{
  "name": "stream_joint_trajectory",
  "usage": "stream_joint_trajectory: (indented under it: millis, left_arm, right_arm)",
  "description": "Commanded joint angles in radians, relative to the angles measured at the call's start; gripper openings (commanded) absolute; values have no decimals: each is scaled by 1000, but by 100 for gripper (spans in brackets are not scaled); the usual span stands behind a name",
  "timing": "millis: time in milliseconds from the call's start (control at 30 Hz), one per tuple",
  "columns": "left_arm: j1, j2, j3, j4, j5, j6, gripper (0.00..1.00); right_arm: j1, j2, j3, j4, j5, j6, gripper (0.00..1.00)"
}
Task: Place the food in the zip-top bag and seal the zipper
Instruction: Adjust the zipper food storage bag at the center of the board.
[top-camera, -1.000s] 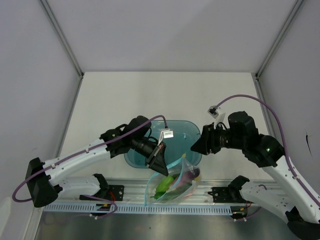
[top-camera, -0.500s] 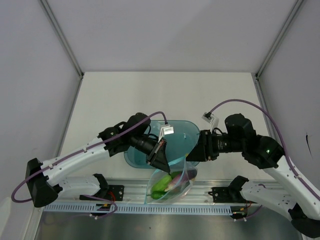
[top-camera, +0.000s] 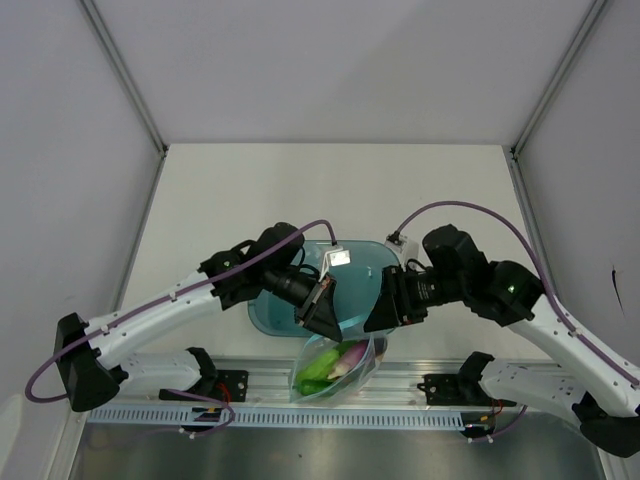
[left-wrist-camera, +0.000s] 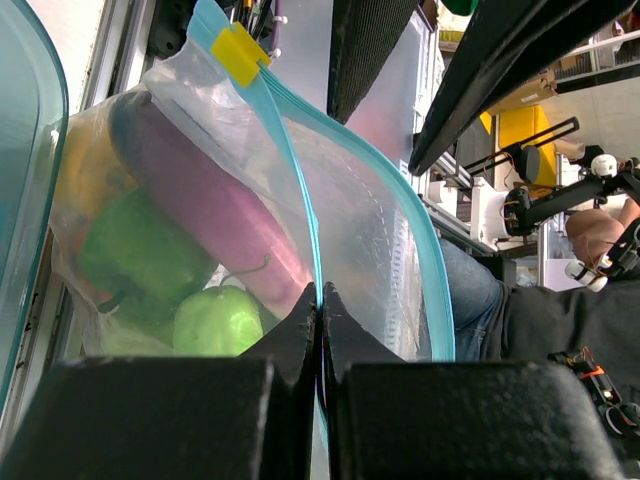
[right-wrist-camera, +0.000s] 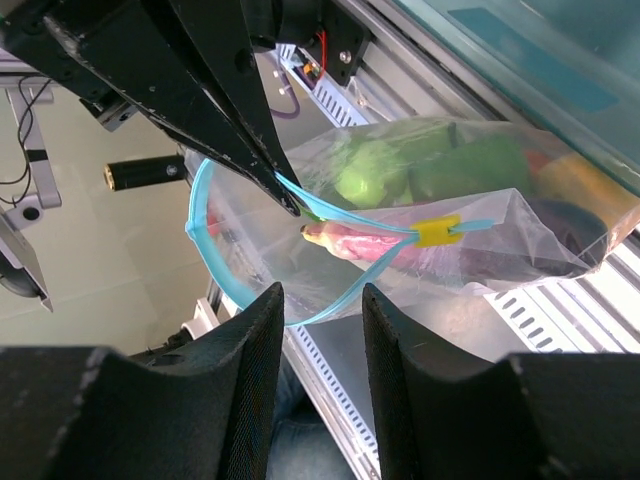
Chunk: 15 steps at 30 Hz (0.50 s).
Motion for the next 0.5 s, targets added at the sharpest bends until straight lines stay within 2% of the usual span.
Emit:
stream_joint_trajectory:
  millis: [0,267,400,467]
  left_arm:
    - [9,2,47,1,-4,8,0]
    - [9,2,59,-1,0,7,1]
    - [9,5,70,-11,1,11,1]
    - [9,5,73,-25,1,17,1]
  right_arm:
    - [19,4,-2,-18,-11,-2,40]
    - [37,44,-2,-61,-5,-11,33]
    - [71,79,0,-12,-11,42,19]
    - [86,90,-2,26,-12,64,16]
